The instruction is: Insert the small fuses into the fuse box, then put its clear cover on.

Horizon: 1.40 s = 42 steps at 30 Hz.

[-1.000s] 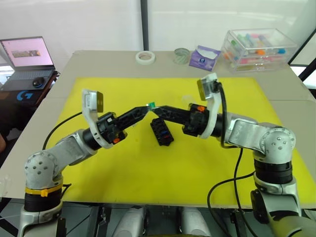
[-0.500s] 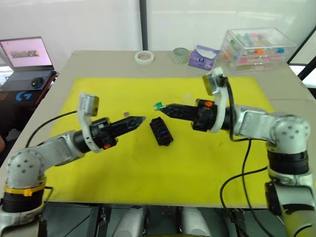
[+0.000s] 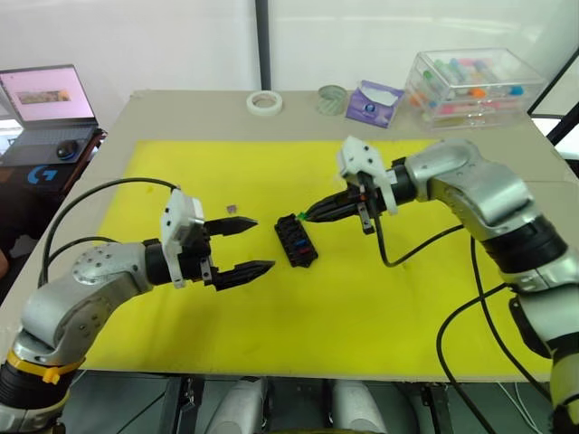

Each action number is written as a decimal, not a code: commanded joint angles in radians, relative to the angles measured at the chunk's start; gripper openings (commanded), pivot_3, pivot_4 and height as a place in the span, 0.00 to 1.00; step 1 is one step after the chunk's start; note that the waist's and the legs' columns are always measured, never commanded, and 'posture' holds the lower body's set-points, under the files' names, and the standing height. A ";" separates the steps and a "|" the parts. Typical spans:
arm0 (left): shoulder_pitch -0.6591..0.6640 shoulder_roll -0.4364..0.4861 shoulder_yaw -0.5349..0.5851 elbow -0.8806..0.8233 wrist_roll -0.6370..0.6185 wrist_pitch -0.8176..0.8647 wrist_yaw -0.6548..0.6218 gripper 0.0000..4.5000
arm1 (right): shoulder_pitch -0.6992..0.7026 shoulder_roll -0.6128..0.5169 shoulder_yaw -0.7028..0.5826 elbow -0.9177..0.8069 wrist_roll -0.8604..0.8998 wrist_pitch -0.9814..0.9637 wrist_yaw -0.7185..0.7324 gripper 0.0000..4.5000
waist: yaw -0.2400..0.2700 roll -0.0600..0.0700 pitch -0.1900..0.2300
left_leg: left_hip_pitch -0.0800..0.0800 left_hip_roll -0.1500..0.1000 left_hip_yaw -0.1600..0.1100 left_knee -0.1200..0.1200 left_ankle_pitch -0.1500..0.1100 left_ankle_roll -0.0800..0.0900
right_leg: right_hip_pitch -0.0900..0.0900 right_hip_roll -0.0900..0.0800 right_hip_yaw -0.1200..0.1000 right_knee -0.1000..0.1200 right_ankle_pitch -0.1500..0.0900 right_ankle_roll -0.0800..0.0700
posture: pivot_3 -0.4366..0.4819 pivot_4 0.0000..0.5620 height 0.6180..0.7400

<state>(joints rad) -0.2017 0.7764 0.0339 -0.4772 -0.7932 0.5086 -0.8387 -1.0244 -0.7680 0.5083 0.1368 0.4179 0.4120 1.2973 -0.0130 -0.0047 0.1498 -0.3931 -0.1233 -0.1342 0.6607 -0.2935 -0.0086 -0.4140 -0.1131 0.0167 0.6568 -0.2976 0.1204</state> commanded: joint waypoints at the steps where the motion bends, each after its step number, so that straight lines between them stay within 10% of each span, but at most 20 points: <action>1: 0.000 -0.032 0.004 0.005 0.054 -0.056 -0.012 0.99 | -0.059 0.045 0.006 0.097 -0.138 -0.168 0.067 0.00 | 0.000 0.000 0.000 | 0.000 0.000 0.000 0.000 0.000 0.000 | 0.000 0.000 0.000 0.000 0.000 0.000 | 0.48 0.27 1.00; 10: -0.018 -0.090 0.006 0.029 0.019 0.029 -0.010 0.99 | -0.147 0.153 0.029 0.289 -0.359 -0.387 0.185 0.00 | -0.001 0.000 0.001 | 0.000 0.000 -0.001 0.000 0.000 0.000 | 0.000 0.000 -0.001 0.000 0.000 0.000 | 0.48 0.27 1.00; 42: 0.026 -0.134 -0.014 0.071 0.186 -0.077 -0.095 0.99 | -0.150 0.249 0.062 0.183 -0.578 -0.296 0.257 0.00 | -0.004 0.001 0.001 | 0.000 0.000 -0.002 0.000 0.000 0.000 | 0.000 0.001 -0.001 0.001 0.000 0.000 | 0.48 0.27 1.00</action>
<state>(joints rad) -0.1728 0.6430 0.0153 -0.3857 -0.6105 0.4484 -0.9301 -1.1601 -0.5277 0.5799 0.3314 -0.1558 0.1258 1.5489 -0.0168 -0.0041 0.1511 -0.3931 -0.1234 -0.1357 0.6612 -0.2934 -0.0089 -0.4143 -0.1125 0.0156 0.6578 -0.2976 0.1204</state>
